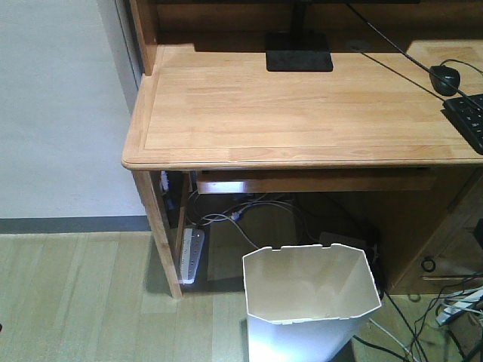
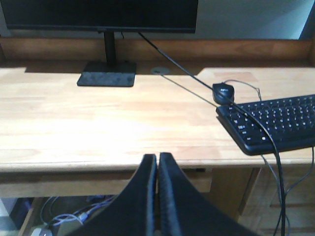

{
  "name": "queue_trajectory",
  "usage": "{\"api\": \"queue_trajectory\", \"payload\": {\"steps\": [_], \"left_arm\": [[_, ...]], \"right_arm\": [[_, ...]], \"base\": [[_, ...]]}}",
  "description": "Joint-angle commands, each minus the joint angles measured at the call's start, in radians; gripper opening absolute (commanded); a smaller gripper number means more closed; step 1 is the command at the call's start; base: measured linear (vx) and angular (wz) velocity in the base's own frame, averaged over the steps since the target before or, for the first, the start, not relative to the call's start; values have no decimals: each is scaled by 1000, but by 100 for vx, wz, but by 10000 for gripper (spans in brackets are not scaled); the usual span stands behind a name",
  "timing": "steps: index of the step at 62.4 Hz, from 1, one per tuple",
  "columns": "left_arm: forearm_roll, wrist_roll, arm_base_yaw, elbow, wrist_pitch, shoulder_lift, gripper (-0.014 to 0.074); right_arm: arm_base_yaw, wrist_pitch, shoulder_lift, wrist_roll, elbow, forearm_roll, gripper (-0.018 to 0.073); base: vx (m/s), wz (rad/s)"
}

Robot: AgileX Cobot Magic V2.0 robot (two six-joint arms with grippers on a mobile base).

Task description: Move trash bin to bedside with robot

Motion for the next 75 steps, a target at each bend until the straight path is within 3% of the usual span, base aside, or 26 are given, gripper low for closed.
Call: {"api": "queue_trajectory", "payload": {"steps": [1, 31, 54, 75], "left_arm": [[-4, -8, -3, 29, -74, -10, -6], [-4, -8, -3, 29, -74, -10, -6], [-4, -8, -3, 29, -74, -10, -6], [-4, -8, -3, 29, -74, -10, -6]], "right_arm": [[2, -72, 31, -5, -36, 4, 43], [2, -27, 74, -5, -36, -10, 478], [2, 24, 211, -5, -116, -5, 504], [2, 131, 593, -10, -309, 5, 504]], "base": [[0, 0], [0, 0], [0, 0], [0, 0]]}}
